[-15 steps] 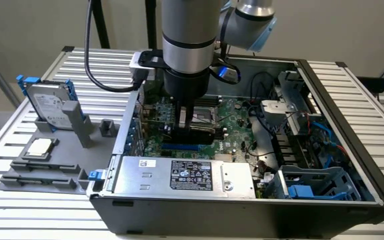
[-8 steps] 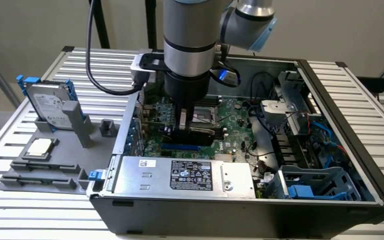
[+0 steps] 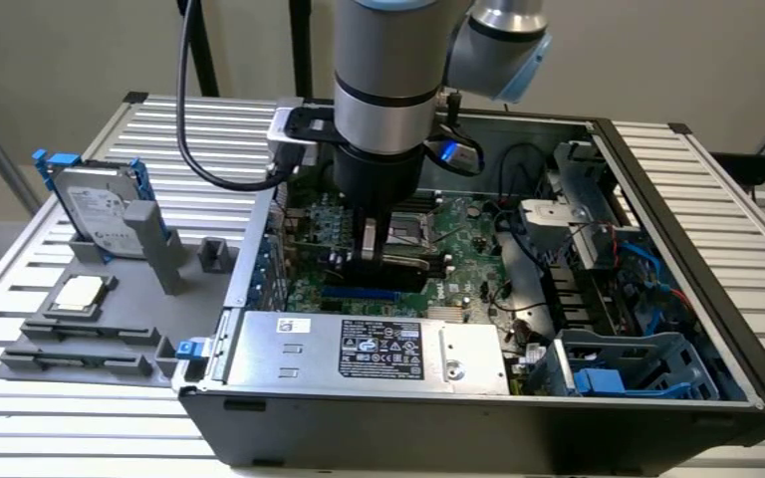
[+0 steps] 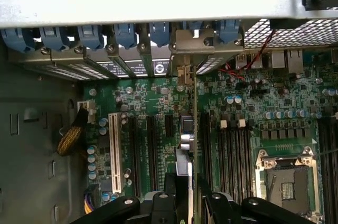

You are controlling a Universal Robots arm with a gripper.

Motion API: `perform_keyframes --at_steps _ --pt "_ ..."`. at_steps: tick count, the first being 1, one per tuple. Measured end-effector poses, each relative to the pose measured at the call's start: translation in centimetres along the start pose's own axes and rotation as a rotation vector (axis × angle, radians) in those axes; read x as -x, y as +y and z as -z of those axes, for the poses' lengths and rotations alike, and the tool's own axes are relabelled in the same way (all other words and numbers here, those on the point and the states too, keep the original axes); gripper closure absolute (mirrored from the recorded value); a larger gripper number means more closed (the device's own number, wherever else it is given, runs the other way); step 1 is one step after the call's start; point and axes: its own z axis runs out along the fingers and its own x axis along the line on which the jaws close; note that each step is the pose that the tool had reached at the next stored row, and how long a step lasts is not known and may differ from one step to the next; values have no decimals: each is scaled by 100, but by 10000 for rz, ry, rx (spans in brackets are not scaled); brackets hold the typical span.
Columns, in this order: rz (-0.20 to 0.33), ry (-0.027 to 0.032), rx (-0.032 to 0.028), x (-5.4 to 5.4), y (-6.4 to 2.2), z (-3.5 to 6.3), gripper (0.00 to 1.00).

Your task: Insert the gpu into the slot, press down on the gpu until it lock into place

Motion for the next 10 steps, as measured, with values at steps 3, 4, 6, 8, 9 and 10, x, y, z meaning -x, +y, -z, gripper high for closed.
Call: perform_keyframes --at_steps 3,4,6,8,9,10 --pt "6 -5 -2 0 -1 -13 74" --pt "6 -3 -1 0 -1 -15 74" --pt "7 -4 -1 0 -2 -25 74" --pt "10 -4 0 3 -1 -34 74" --pt "16 -6 1 4 -1 -39 74" --pt "28 -10 1 6 -1 -44 74"
